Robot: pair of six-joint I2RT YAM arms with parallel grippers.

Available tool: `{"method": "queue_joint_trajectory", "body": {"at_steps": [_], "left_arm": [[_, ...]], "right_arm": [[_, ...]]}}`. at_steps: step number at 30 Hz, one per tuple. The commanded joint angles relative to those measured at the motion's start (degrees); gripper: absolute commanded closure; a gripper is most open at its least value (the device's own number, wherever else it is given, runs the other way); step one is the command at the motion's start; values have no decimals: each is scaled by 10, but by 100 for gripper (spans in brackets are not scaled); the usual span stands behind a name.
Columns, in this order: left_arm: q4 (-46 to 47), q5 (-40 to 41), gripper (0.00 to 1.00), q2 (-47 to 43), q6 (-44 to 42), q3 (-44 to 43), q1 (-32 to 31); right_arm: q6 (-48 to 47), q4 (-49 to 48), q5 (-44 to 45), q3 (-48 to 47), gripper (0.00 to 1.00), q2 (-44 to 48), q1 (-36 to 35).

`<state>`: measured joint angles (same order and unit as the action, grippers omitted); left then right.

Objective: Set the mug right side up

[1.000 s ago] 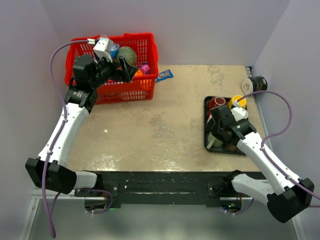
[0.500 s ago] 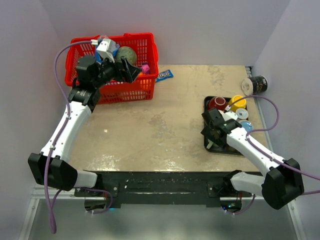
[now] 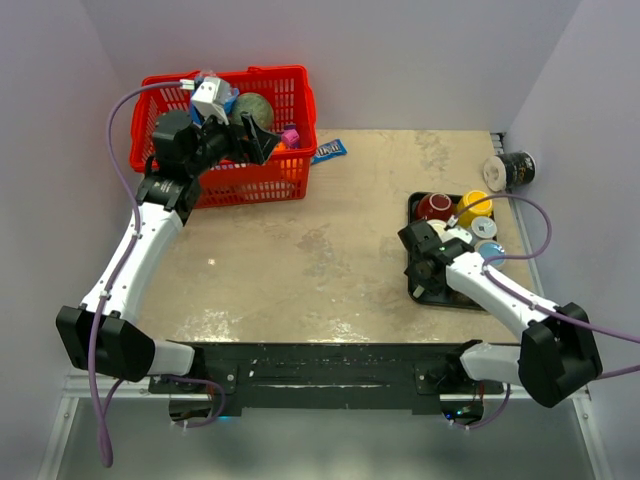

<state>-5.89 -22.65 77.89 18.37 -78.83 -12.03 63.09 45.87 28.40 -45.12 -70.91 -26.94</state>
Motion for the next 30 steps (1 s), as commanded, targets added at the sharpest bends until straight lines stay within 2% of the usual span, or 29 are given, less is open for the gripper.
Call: {"method": "queue_joint_trajectory", "body": {"at_steps": [1,7,10,11,13,18,30], "left_arm": [[1,10,1,-1,-13,-1,0],[-2,16,1,-2,-18,-4,0],[-3,18,1,-2,-18,-5,0],[-3,19,1,-2,-18,-5,0],[-3,19,1,-3,-18,-5,-1],[-6,22,1,-7,-17,-2,0],[-4,16,1,-15,-4,14,0]], "right_arm": [[41,-44,53,17,53,-13,0],[51,-47,83,30,66,-12,-1],[51,-53,82,30,81,-15,-1],[50,-54,82,29,90,-16,0],[49,-54,77,28,100,-21,0],[46,-42,71,19,100,-17,-1],[12,33,71,-61,100,68,-1]]}}
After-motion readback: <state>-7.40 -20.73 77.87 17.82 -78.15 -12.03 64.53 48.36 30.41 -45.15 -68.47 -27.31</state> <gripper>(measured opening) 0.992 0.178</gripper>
